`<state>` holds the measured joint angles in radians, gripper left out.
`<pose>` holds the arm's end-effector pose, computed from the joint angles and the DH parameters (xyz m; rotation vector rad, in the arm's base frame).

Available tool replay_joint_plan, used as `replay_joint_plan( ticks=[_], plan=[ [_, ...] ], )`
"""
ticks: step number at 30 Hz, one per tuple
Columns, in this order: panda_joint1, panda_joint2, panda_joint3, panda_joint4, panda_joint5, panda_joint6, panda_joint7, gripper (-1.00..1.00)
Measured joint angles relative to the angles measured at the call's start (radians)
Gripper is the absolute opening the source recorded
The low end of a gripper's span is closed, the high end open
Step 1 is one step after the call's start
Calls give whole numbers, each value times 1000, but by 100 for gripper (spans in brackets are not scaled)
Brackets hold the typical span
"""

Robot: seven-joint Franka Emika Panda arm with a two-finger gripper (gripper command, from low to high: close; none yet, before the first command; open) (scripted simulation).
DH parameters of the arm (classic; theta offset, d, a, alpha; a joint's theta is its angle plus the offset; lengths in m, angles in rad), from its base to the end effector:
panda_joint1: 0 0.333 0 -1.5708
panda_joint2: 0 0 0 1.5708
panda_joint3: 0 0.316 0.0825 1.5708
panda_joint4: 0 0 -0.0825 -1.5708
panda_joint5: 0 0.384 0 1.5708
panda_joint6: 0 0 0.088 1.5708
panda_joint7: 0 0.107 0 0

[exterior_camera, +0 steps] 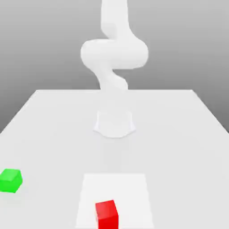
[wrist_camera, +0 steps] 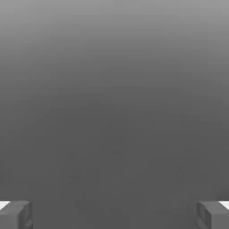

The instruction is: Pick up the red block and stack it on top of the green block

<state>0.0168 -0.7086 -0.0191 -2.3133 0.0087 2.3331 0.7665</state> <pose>0.3805 -0.0032 0.6747 -2.4969 1.0155 -0.9418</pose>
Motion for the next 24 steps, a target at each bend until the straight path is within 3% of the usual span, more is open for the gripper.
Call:
replay_joint_plan(
  ticks=[24],
  plan=[
    [62,874,-90,-128,57,318,-303,0]
  ],
)
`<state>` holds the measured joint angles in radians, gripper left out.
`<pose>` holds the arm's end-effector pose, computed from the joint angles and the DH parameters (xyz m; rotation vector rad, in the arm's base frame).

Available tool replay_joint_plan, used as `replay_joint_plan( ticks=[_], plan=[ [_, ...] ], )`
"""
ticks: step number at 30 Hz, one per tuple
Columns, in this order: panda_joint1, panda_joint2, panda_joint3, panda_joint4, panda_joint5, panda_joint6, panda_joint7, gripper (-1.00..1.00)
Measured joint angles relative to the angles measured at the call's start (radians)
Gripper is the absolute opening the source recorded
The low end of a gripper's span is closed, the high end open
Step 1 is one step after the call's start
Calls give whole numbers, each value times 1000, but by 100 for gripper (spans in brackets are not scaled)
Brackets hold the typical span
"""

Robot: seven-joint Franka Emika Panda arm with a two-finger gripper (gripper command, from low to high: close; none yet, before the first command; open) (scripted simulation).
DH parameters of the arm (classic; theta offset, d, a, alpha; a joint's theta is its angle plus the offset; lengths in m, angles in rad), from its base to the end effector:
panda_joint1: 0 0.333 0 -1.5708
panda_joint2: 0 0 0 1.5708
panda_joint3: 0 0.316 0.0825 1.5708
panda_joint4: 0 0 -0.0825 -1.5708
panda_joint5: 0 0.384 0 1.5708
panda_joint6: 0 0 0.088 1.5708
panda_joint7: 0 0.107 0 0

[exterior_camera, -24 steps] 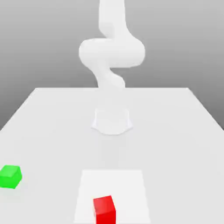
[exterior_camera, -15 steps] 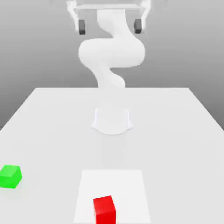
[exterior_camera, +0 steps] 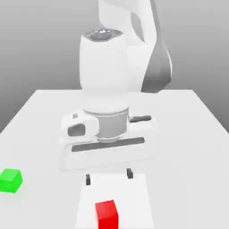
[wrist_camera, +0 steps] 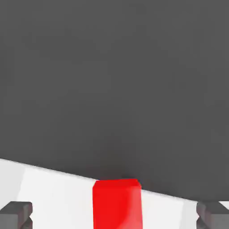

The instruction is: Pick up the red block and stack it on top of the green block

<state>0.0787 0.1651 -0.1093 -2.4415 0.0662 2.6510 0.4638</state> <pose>0.4925 -0.0178 0.2404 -2.9996 0.8467 -0.0649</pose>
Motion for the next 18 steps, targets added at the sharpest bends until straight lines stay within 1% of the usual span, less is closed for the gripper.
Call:
replay_joint_plan(
  ticks=[2,6,7,13,15,18],
  plan=[
    [-7,71,5,-3,-3,39,-11,0],
    [-27,216,30,16,22,154,-35,0],
    [-31,234,34,19,26,169,-38,-100],
    [-33,243,37,20,27,176,-38,-100],
    [-27,205,30,14,17,144,-32,-100],
    [-18,106,15,-2,-6,61,-14,-100]
  ],
)
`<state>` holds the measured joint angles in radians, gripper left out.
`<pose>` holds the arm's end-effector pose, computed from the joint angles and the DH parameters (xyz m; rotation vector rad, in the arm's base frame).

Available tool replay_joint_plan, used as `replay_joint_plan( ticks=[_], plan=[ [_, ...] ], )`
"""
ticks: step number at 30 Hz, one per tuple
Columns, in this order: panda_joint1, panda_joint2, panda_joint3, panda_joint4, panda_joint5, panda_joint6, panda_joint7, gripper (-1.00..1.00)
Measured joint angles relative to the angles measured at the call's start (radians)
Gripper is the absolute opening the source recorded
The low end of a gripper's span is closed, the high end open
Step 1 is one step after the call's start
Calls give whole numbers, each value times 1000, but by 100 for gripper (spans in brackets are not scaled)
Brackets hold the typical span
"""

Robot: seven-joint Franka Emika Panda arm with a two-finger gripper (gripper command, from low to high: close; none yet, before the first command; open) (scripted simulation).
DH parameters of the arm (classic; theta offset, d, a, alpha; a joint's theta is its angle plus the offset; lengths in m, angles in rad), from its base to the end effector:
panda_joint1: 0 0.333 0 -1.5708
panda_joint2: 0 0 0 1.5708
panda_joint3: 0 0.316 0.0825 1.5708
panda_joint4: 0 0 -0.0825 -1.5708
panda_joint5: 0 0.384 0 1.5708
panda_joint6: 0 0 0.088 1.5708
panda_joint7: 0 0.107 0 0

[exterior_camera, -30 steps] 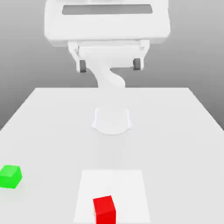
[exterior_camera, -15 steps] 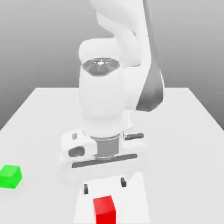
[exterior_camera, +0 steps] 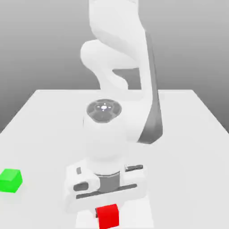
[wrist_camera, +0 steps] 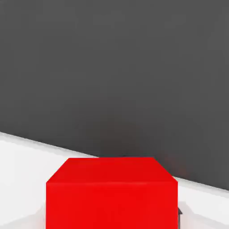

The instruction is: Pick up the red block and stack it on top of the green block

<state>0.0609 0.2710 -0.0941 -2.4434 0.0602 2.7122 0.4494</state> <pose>0.4857 -0.0201 0.1935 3.0301 -0.8287 -0.0005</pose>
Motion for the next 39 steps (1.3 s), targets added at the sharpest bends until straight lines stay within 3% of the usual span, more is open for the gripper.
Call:
replay_joint_plan(
  ticks=[27,34,35,39],
  plan=[
    [-175,-136,-511,-44,85,-117,1172,-100],
    [-272,29,-402,-28,288,6,1068,-100],
    [-283,45,-387,-27,307,18,1055,100],
    [-283,45,-387,-27,307,18,1055,100]
  ],
)
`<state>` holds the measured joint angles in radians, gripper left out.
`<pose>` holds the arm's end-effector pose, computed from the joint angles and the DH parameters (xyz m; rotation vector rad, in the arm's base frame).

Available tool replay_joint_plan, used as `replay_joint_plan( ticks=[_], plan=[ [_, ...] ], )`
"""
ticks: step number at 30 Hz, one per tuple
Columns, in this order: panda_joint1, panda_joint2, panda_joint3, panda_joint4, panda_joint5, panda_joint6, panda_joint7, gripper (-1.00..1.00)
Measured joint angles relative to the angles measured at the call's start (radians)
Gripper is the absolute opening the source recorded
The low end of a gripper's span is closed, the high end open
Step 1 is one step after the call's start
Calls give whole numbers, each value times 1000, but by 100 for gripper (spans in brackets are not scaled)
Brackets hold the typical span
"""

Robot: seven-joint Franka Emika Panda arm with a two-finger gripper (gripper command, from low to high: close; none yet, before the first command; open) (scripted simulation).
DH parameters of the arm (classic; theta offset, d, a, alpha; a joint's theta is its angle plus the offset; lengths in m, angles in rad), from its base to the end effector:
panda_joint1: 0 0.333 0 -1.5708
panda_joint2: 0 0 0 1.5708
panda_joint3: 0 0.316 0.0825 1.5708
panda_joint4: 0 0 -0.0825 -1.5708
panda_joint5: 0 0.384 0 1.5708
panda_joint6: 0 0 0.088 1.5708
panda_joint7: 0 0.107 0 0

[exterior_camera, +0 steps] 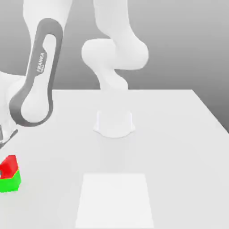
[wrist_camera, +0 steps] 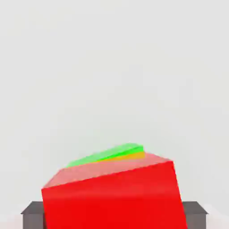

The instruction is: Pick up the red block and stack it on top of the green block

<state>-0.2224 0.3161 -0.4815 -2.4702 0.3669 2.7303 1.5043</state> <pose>0.3440 -0.3259 0.1833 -0.9515 2.9930 -0.0039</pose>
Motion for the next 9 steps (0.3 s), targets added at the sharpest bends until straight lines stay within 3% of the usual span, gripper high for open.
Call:
replay_joint_plan(
  ticks=[3,9],
  plan=[
    [-1,-3,0,0,-5,-3,4,100],
    [57,-156,-90,-15,-193,-113,139,100]
  ],
)
